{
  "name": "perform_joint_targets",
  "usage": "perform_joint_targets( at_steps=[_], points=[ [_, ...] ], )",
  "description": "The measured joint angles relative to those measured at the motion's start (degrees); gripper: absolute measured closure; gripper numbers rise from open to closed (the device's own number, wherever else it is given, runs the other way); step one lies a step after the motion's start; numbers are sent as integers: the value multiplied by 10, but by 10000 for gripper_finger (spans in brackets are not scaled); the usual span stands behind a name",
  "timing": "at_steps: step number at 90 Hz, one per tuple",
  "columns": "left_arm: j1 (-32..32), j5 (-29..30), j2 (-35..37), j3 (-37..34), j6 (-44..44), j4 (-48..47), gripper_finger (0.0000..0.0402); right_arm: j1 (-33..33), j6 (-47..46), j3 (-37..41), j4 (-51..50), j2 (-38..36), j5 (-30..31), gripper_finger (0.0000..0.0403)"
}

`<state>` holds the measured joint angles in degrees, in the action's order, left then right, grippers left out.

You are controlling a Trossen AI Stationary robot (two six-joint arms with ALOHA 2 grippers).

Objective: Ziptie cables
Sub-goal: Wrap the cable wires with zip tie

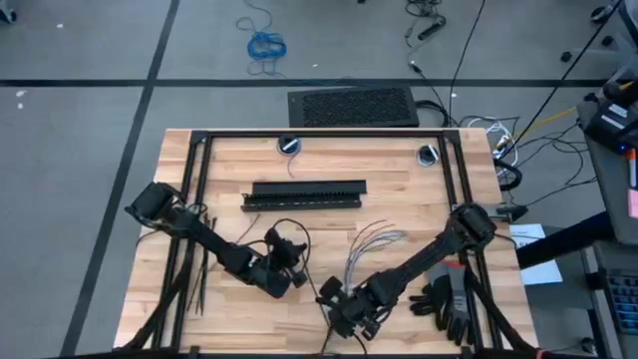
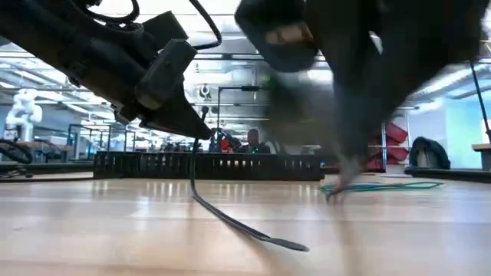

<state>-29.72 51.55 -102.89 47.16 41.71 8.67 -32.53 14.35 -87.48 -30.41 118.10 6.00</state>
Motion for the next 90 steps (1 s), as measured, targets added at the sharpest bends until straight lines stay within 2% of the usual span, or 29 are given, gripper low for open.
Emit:
perform_joint_targets(
  at_steps=[10,18,25,58,71,79,90],
  points=[
    [0,0,0,0,0,0,402,8,17,0,47,-9,44,402],
    [0,0,0,0,1,1,402,24,6,-1,149,-9,17,402],
    [-1,0,0,0,11,0,402,35,0,-1,196,-1,1,403],
    [-31,10,0,0,16,-1,402,72,-18,-1,243,51,-2,403],
    [-41,24,-3,0,59,-19,402,75,-36,-1,262,59,-13,401],
    [-54,38,-9,0,60,-10,402,68,-33,-1,258,63,-10,389],
    [-62,41,-14,0,60,-3,402,52,-9,-1,257,63,-8,352]
  ],
)
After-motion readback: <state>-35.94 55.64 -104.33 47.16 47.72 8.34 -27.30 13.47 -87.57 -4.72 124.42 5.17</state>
